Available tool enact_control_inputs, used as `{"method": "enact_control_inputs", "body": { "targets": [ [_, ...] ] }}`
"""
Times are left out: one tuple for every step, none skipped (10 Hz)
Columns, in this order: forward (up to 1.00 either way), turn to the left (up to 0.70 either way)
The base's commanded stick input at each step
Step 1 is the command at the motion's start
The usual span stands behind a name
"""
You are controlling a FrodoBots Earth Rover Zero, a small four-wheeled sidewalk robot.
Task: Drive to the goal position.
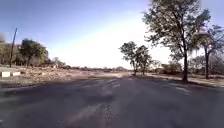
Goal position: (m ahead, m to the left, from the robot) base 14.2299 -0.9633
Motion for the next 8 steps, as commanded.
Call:
{"method": "enact_control_inputs", "body": {
  "targets": [
    [0.50,0.00],
    [0.50,0.00],
    [0.50,0.00],
    [0.50,0.00],
    [0.50,0.00],
    [0.50,0.00],
    [0.50,0.00],
    [0.50,0.15]
  ]
}}
